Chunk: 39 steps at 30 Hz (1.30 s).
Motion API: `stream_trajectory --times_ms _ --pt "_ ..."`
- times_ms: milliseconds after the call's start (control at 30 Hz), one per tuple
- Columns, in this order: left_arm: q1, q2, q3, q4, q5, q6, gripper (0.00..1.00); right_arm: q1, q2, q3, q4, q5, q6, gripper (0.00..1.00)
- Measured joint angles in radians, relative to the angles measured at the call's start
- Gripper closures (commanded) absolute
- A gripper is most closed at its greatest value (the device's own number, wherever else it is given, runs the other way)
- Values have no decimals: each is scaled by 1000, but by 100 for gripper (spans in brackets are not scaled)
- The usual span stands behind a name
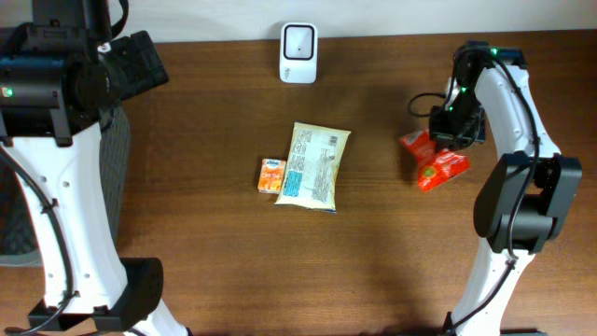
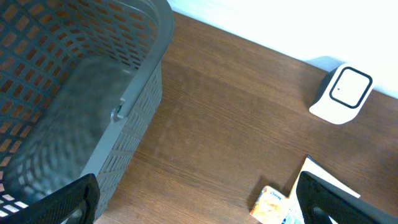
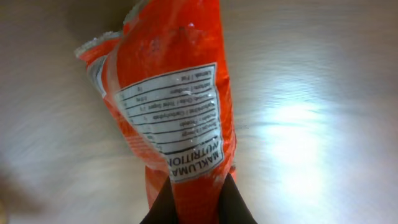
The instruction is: Scan the item barcode
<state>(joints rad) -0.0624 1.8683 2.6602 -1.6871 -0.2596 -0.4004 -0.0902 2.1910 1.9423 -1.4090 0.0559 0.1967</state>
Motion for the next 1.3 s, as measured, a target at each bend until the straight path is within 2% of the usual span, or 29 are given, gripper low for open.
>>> stream_trajectory --times_ms 233,367,433,500,567,600,767,933,967,1000,1100,1133,1167,1233,1267,1300 --pt "0 0 0 0 0 0 1 128 0 -14 33 590 406 95" --pt "0 0 0 0 0 0 1 217 -2 -48 132 692 465 90" --pt "0 0 0 -1 0 0 1 285 -3 -124 202 718 477 88" --pt "0 0 0 0 0 0 1 331 -4 -207 279 721 484 73" --pt "0 0 0 0 0 0 1 376 -4 -273 312 718 486 47" --pt "0 0 0 0 0 0 1 396 -4 -292 321 713 484 43" --pt "0 0 0 0 0 0 1 472 -4 -308 321 604 479 35" --pt "0 0 0 0 0 0 1 470 -4 -234 286 341 365 26" --pt "0 0 0 0 0 0 1 466 -4 -209 264 306 345 16" --pt "0 0 0 0 0 0 1 451 -4 -143 221 241 314 1" --pt "0 0 0 0 0 0 1 375 -5 10 126 125 205 2" --pt "0 0 0 0 0 0 1 344 -8 43 106 103 153 22" --pt "0 0 0 0 0 0 1 306 -12 65 85 87 91 31" --pt "0 0 0 0 0 0 1 236 -20 69 59 63 -15 33" --pt "0 0 0 0 0 0 1 209 -20 62 63 45 -66 29" --pt "0 0 0 0 0 0 1 180 -20 45 66 3 -130 20"
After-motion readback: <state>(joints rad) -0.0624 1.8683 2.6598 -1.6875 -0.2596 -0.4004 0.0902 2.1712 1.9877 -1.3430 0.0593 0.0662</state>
